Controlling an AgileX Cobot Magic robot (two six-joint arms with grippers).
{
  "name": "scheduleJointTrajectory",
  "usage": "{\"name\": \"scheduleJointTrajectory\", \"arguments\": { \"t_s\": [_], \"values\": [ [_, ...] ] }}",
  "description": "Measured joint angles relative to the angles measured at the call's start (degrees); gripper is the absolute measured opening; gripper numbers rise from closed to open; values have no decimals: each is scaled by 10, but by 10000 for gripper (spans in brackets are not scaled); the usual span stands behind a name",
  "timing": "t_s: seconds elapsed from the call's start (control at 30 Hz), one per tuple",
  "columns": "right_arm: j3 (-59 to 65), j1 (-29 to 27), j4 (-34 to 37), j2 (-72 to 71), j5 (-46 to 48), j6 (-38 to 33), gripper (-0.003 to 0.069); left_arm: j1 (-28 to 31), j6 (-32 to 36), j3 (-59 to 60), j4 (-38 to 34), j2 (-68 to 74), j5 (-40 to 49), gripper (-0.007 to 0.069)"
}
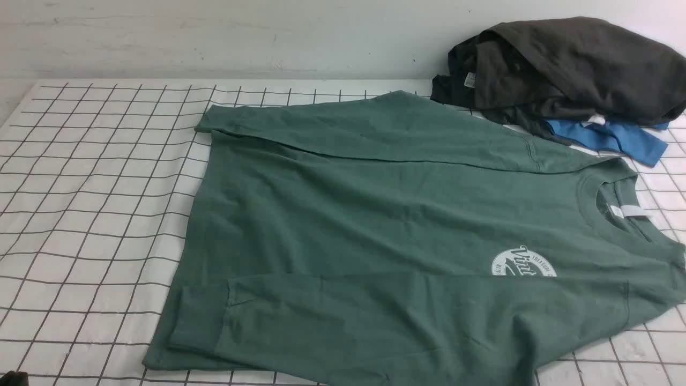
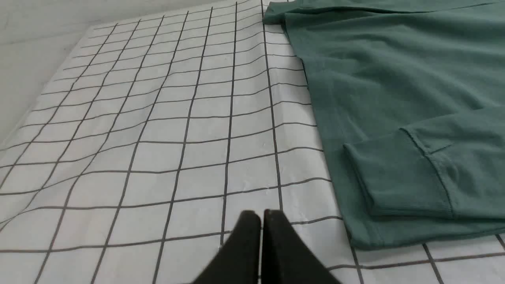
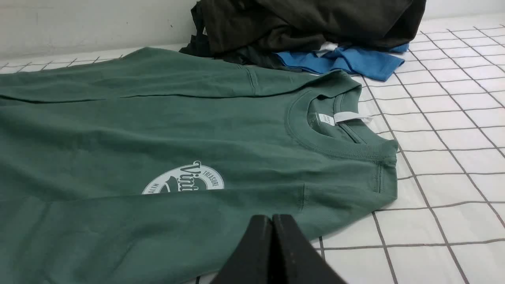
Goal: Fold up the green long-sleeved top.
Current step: Use the left arm to clamp the cuff closest to it
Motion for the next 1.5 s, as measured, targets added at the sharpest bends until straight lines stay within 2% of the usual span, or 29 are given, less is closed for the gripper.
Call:
{"name": "scheduleJointTrajectory", "arguments": {
  "t_s": [1.2,1.37,1.5],
  "values": [
    [0,0,-8,0,-8,0,-14,0,21,0,3,0,-3,-7],
    [3,0,-12,0,-87,0,-14,0,21,2,2,0,-31,-7],
    [3,0,-14,0,-212,0,-14,0,21,3,2,0,-143,-7]
  ]
}}
